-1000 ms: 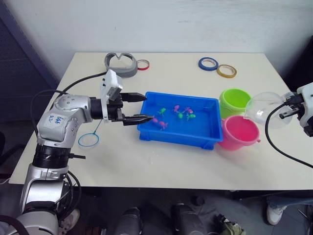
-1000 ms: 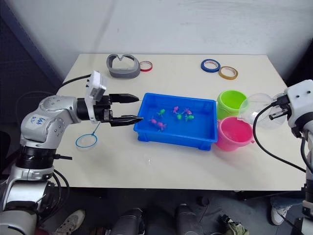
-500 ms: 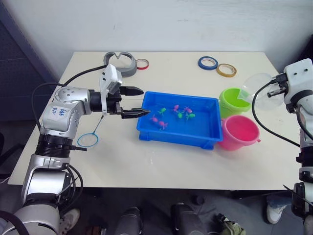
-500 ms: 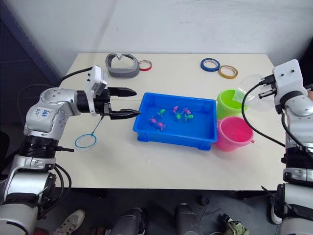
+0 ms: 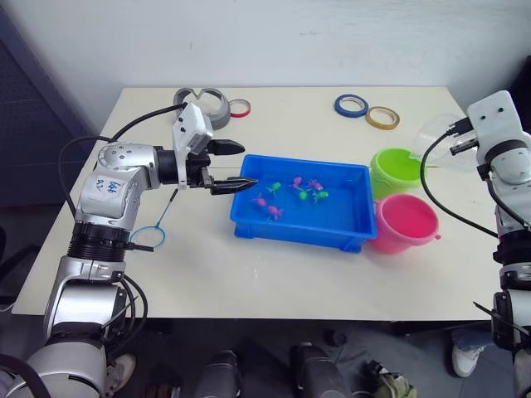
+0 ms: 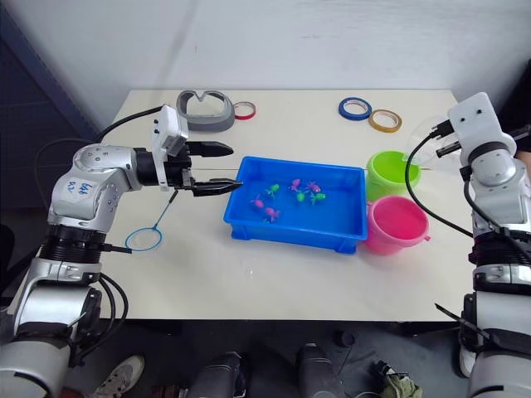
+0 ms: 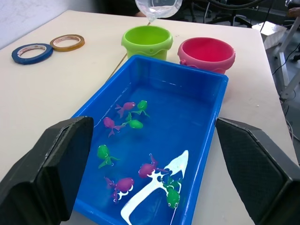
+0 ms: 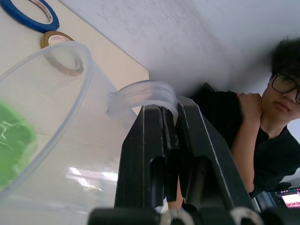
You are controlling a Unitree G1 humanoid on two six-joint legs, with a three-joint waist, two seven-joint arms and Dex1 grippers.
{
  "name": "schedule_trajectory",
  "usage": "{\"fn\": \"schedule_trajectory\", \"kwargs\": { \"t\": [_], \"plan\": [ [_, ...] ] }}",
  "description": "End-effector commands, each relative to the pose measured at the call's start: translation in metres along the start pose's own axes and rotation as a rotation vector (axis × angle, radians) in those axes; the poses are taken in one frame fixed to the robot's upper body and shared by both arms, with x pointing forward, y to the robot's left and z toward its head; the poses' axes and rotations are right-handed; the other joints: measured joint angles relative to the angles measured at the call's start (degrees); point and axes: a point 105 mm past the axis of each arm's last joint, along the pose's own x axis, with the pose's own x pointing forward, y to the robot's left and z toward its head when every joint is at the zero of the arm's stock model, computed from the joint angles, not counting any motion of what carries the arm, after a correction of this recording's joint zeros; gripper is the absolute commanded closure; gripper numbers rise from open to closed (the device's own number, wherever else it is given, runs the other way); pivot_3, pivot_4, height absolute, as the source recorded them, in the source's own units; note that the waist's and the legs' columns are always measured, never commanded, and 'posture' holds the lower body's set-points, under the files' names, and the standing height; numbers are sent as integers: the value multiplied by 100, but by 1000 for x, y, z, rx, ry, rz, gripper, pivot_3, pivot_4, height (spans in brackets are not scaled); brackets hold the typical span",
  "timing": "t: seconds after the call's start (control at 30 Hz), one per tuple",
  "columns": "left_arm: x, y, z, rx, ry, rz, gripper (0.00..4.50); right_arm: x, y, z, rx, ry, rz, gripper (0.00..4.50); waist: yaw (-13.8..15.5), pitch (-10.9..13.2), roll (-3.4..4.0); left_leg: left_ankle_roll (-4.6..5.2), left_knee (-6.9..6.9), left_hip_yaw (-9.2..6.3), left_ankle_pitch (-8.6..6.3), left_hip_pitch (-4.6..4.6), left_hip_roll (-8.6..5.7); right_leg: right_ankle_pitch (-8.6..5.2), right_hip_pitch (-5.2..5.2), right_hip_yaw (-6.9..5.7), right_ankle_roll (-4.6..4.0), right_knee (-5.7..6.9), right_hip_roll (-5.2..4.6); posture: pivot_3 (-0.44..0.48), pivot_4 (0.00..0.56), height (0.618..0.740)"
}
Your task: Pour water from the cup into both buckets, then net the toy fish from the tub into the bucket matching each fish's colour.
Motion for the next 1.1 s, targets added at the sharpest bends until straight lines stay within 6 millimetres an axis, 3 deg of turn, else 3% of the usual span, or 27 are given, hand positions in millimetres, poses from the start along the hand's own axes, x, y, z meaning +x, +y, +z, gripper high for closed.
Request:
{"fn": "schedule_trajectory", "kwargs": {
  "t": [0.03, 0.57, 1.1],
  "plan": [
    [-2, 2, 9, 26, -23, 13, 0, 2, -12, 25, -54, -92, -52, 4418, 0, 0, 0, -1, 1, 2, 1, -5, 0, 0, -6, 1, 0, 2, 0, 0, 150, 740],
    [-3, 0, 7, 21, -28, 17, 0, 4, 4, 51, -324, -217, -56, 4418, -15, 0, 0, -6, 5, 1, 4, -24, 0, 1, -26, -1, 1, 7, 0, 0, 150, 740],
    [-5, -1, 6, 17, -26, 18, 0, 0, 16, 61, -563, -301, -58, 4418, -94, 0, 0, -33, 6, 1, 19, -27, 1, 1, -30, -1, 1, 12, 1, 0, 150, 740]
  ]
}}
